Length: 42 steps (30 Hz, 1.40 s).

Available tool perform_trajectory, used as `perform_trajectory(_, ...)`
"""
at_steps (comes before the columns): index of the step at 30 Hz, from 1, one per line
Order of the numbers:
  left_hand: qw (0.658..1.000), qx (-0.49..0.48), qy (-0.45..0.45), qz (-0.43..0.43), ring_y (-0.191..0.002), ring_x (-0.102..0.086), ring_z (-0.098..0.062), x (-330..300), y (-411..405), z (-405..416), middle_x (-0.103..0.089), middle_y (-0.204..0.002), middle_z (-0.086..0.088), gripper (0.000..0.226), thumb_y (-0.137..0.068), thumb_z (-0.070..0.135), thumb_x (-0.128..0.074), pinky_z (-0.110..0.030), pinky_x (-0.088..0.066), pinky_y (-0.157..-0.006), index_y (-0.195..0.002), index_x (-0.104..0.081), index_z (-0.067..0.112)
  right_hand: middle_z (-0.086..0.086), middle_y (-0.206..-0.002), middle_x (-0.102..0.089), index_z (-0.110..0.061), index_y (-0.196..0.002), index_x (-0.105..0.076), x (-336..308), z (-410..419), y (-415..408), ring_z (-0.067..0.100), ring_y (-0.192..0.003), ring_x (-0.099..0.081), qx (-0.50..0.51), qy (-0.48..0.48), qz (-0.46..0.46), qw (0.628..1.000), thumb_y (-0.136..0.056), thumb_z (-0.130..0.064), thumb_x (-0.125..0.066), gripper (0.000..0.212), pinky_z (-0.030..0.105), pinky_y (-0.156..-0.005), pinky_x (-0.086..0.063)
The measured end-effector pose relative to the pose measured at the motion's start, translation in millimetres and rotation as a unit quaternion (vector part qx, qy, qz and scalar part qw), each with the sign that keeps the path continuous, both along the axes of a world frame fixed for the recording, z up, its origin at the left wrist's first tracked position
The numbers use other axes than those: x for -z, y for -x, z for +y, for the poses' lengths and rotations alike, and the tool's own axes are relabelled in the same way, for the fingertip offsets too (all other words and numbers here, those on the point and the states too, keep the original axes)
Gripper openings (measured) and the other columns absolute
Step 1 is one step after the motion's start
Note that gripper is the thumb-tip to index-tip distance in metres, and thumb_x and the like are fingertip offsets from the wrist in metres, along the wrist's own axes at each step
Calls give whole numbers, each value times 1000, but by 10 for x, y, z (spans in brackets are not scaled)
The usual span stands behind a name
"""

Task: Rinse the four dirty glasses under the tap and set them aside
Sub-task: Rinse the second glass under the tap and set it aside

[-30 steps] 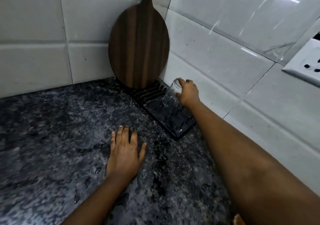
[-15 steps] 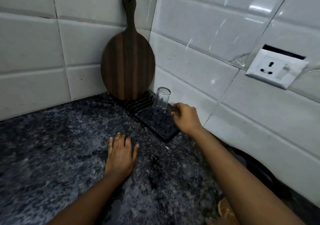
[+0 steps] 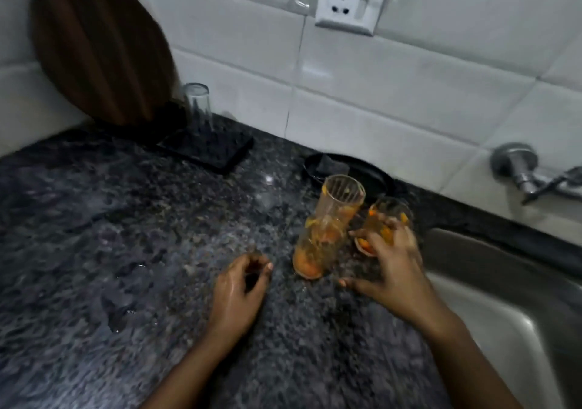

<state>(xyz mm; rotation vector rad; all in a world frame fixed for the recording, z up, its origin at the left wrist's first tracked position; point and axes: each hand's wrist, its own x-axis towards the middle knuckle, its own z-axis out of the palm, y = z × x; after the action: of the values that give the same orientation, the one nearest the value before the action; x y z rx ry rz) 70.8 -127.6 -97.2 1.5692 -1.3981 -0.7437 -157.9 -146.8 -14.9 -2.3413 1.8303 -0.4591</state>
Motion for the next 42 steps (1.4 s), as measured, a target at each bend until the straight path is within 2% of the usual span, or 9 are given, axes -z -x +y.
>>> perform_trajectory(2, 1000, 6, 2, -26, -74, -62, 0, -11, 101, 59, -66, -78, 11, 4, -86, 22, -63, -4, -44, -63, -83, -61, 24, 15, -142, -30, -27, -125, -51, 53, 23, -11, 33, -134, -24, 7, 39, -26, 999, -59, -62, -74, 79, 45, -106, -30)
perform_trajectory(5, 1000, -4, 7, -24, -74, -62, -3, -44, 175, 94, -64, -79, 13, 4, -86, 20, -63, -13, -49, -66, -84, -60, 22, 12, -121, -46, -22, -123, -51, 30, -26, -101, 26, -113, -42, -10, 128, -67, 989, -59, -51, -80, 76, 38, -92, -40)
perform_trajectory(11, 998, -43, -3, -35, -73, -63, -4, -56, 402, 199, -63, -75, 16, 10, -86, 19, -62, -24, -51, -69, -79, -59, 26, 7, -84, -69, -13, -89, -65, 289, -137, -226, 23, -74, -65, -71, 26, -136, 988, -73, -36, -74, 30, 37, -62, -53)
perform_trajectory(19, 1000, 11, -18, 22, -70, -67, -13, -168, 1417, 473, -70, -71, 0, 18, -92, 28, -50, -33, -52, -67, -79, -61, 21, -11, -44, -49, -21, -50, -51, -7, 477, 1246, 2, -45, -46, 72, 124, -348, 926, -59, -59, -73, 45, 21, -46, -38)
perform_trajectory(24, 992, 73, -21, 101, -64, -68, -15, -382, 2518, 404, -71, -65, -8, 46, -83, 52, -34, -31, -51, -66, -77, -64, 18, -5, -39, -40, -14, -43, -45, -127, 601, 2463, 2, -40, -32, 210, 160, -334, 905, -43, -75, -68, 65, 27, -43, -36)
perform_trajectory(31, 960, 160, 44, -224, -92, -63, -36, -847, 3894, -456, -68, -93, -18, 52, -88, 62, -31, -40, -50, -73, -94, -48, 14, 2, -62, -63, -25, -54, -40, -223, 436, 3234, 25, -64, -63, 241, 119, -187, 945, -49, -54, -82, 52, 29, -53, -37)
perform_trajectory(37, 978, 68, 10, -199, -81, -57, -31, -1303, 4484, -1103, -58, -84, -15, 67, -88, 67, -25, -33, -39, -63, -80, -52, 6, 4, -96, -68, -25, -116, -41, -426, 296, 3366, 25, -89, -65, 262, 107, -257, 924, -49, -41, -87, 83, 29, -74, -48)
perform_trajectory(40, 986, 33, -29, -161, -85, -58, -33, -1259, 4585, -1315, -58, -86, -16, 70, -92, 60, -22, -33, -41, -66, -92, -59, 1, 3, -101, -68, -20, -108, -55, -444, 223, 3380, 21, -94, -64, 298, 53, -352, 886, -45, -35, -91, 75, 33, -80, -53)
perform_trajectory(42, 997, 25, -77, 10, -77, -65, -35, -1184, 4589, -1417, -68, -86, -21, 80, -92, 60, -14, -35, -51, -65, -96, -62, -4, -1, -95, -68, -19, -97, -61, -430, 194, 3399, 18, -91, -64, 293, 20, -401, 868, -45, -30, -91, 61, 32, -76, -54)
